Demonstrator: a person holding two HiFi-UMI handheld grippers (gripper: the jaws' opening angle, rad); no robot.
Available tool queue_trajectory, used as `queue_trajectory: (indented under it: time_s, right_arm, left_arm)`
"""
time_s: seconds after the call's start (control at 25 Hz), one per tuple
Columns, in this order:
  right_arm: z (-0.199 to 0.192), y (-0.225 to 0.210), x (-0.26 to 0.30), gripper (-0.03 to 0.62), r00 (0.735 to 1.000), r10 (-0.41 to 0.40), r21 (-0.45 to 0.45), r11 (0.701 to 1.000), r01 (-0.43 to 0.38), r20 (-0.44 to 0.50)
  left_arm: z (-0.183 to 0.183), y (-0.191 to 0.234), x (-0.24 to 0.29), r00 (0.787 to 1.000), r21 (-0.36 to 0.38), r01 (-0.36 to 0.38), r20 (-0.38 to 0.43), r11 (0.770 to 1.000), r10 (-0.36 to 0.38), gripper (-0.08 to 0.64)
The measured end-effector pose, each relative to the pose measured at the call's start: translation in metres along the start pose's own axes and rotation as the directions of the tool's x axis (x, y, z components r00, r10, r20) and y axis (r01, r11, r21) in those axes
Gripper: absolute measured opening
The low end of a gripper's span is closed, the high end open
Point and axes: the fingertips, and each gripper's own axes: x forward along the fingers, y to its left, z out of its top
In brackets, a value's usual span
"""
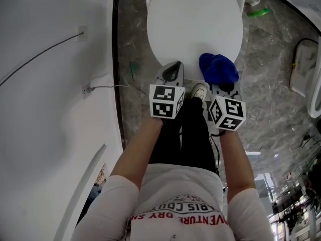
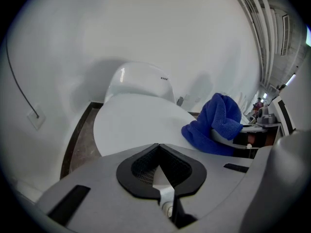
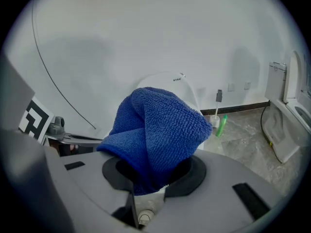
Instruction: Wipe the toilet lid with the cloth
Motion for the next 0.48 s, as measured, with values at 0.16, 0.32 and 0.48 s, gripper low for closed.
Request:
queue_trajectory:
  time_s: [0.16, 0.32, 0.48]
  right_arm:
    - [-0.027, -0.004, 0.016, 0.087, 1.000, -0.005, -0.014, 1.000, 0.004, -0.030]
    - [-0.050, -0.008, 0.032, 0.087, 0.998, -0.025, -0.039, 0.999, 0.022, -0.060]
    - [-0.068, -0.016, 0.047, 0.087, 0.994, -0.039, -0.006, 0.999, 0.038, -0.098]
  left_arm:
    - [-0.026, 0.008, 0.017, 1.000, -0.020, 0.006, -0.019, 1.000, -0.006, 0.006]
    - [-0.048, 0.016, 0.035, 0.999, -0.048, 0.002, -0.039, 0.999, -0.004, 0.006]
    - [-0.065, 0.021, 0.054, 0.999, -0.056, 0.009, -0.043, 0.998, -0.011, 0.006]
